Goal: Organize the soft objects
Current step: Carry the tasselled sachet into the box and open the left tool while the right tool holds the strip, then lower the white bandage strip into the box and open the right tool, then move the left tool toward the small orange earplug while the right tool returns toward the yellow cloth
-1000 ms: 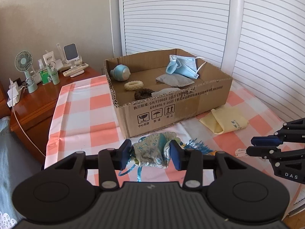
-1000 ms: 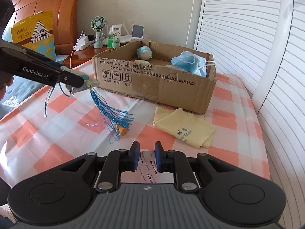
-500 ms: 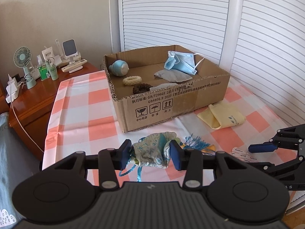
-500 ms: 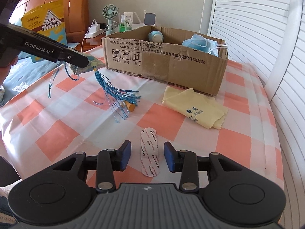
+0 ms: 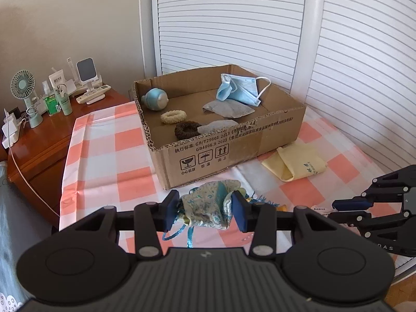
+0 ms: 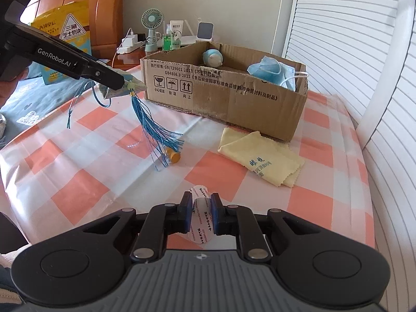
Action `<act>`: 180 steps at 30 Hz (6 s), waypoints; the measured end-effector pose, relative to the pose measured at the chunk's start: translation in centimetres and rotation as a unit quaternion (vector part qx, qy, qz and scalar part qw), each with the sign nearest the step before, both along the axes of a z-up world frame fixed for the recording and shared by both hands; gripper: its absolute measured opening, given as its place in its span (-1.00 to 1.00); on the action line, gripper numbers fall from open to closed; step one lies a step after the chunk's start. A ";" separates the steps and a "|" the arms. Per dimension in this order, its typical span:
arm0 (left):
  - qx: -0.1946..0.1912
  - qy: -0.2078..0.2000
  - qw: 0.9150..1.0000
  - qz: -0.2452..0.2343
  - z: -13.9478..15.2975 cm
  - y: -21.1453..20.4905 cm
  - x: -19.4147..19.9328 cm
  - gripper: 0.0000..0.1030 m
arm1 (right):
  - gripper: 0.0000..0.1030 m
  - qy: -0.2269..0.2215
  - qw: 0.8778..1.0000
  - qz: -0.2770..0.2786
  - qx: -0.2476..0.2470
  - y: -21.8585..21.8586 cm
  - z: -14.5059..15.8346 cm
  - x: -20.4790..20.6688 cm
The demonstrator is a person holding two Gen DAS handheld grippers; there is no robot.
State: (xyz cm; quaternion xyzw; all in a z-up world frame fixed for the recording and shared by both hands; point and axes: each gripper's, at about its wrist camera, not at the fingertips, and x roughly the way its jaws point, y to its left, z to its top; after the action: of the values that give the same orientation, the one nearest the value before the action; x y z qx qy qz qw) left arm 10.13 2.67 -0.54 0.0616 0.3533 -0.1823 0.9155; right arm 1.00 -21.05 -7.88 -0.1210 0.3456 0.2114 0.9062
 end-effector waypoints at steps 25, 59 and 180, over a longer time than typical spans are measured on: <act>0.006 -0.057 0.998 -0.030 8.9 -1.6 8.0 -0.18 | -0.66 -0.058 0.998 0.033 -0.023 -0.1 5.4 0.4; -0.003 -0.072 0.995 0.064 4.4 0.2 4.8 0.96 | -0.66 -0.075 0.997 0.013 0.009 1.6 9.6 8.7; 0.072 0.024 0.997 0.033 -6.5 -6.0 2.2 0.91 | 1.00 -0.001 0.993 -0.118 0.014 -1.6 -2.7 3.5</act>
State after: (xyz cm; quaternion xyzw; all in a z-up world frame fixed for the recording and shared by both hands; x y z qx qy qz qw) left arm 12.37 -3.35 -7.06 0.1117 0.3888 -0.1271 0.9056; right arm 4.49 -22.64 -10.61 -0.0668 0.3539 0.1079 0.9266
